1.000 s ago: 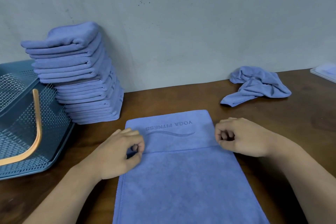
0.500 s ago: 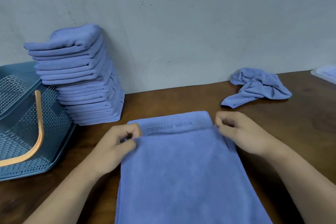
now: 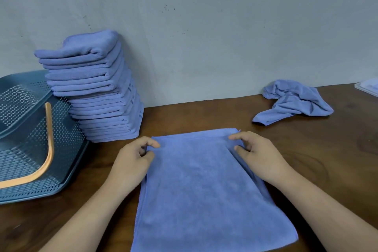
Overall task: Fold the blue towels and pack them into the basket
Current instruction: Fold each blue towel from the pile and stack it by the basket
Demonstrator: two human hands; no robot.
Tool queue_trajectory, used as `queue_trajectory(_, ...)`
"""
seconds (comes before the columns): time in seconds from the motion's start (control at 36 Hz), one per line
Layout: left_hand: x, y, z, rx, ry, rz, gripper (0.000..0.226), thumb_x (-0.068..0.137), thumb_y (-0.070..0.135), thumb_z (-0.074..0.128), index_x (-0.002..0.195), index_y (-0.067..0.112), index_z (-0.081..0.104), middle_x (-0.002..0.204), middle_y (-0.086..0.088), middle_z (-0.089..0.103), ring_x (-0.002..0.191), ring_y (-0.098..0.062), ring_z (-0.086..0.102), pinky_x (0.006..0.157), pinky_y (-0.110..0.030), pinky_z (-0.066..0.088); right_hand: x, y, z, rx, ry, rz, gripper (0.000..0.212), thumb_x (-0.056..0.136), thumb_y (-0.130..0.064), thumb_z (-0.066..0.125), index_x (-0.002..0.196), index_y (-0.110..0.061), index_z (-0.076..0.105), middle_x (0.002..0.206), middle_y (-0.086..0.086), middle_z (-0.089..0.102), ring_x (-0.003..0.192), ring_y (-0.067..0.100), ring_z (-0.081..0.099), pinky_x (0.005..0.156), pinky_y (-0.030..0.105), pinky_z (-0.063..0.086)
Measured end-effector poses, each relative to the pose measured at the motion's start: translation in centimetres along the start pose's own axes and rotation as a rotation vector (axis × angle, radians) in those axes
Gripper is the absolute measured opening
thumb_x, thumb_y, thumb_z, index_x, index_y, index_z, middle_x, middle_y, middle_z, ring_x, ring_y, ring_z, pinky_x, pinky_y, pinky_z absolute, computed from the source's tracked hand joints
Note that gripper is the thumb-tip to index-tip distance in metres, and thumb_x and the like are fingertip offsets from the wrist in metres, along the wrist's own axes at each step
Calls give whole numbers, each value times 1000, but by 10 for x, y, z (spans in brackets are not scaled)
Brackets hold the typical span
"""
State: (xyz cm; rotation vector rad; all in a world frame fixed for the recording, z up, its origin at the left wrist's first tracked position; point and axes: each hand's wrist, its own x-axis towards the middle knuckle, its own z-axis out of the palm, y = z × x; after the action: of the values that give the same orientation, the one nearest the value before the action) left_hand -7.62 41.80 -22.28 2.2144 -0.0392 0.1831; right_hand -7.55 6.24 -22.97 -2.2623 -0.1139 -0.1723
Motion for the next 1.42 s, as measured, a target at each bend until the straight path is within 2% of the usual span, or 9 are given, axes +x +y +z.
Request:
queue_trajectory(0.17, 0, 2, 2, 156, 113, 96, 27, 99, 17, 64, 117, 37, 70, 96, 18, 65, 81, -7, 58, 73, -11, 44, 3, 4, 3, -113, -8, -19, 39, 101, -17, 62, 135, -36, 66, 102, -18, 63, 85, 2, 60, 71, 19, 44)
queue_trajectory(0.25, 0, -11, 7, 350, 48, 124, 28, 99, 26, 63, 126, 34, 66, 121, 18, 62, 105, -6, 51, 100, -31, 46, 4, 3, 4, -169, -14, -30, 41, 100, -20, 60, 137, -38, 65, 109, -26, 62, 89, -6, 59, 70, 15, 38)
queue_trajectory(0.39, -1, -11, 10, 434, 60, 147, 28, 99, 28, 58, 126, 35, 66, 124, 17, 61, 104, -9, 48, 97, -35, 45, 8, -3, 5, -157, 16, -51, 43, 99, -12, 58, 134, -35, 69, 117, -31, 60, 87, -11, 57, 73, 10, 40)
queue_trajectory(0.47, -1, -10, 10, 449, 50, 147, 28, 100, 29, 57, 126, 36, 65, 123, 17, 60, 104, -9, 48, 96, -35, 46, 15, -9, 1, -195, 111, -82, 47, 100, -9, 52, 136, -37, 66, 114, -30, 58, 85, -5, 59, 70, 25, 51)
queue_trajectory(0.67, 1, -9, 6, 267, 81, 70, 36, 102, 28, 59, 138, 33, 63, 133, 18, 58, 120, -8, 50, 104, -31, 42, 18, 9, 15, -594, 26, -62, 45, 109, -34, 39, 151, -41, 51, 157, -23, 46, 144, 7, 37, 102, 39, 38)
queue_trajectory(0.83, 2, -7, 7, 548, -46, 13, 56, 108, 52, 38, 161, 38, 37, 167, 17, 34, 154, -12, 27, 128, -39, 17, 18, 11, 17, -633, 38, -56, 45, 109, -35, 39, 152, -41, 51, 158, -22, 45, 144, 7, 38, 102, 39, 39)
queue_trajectory(1.08, 4, 1, 1, 455, -1, 29, 59, 107, 48, 45, 164, 37, 32, 169, 16, 32, 156, -13, 23, 128, -44, 21, 19, 12, 18, -644, 48, -54, 45, 109, -36, 38, 152, -41, 51, 158, -23, 45, 144, 6, 39, 101, 36, 37)
queue_trajectory(1.25, 3, -3, 4, 628, -143, -61, 71, 105, 69, 24, 168, 40, 12, 174, 22, 8, 162, -9, -2, 132, -50, 1, 19, 11, 17, -659, 39, -51, 47, 109, -37, 34, 154, -41, 49, 159, -24, 43, 144, 4, 37, 101, 35, 36)
queue_trajectory(1.42, 2, -1, 3, 657, -24, -8, 59, 109, 52, 35, 165, 34, 30, 172, 9, 28, 160, -17, 18, 128, -46, 21, 18, 8, 17, -652, 42, -32, 46, 110, -38, 36, 154, -41, 48, 160, -22, 43, 145, 5, 35, 104, 36, 36)
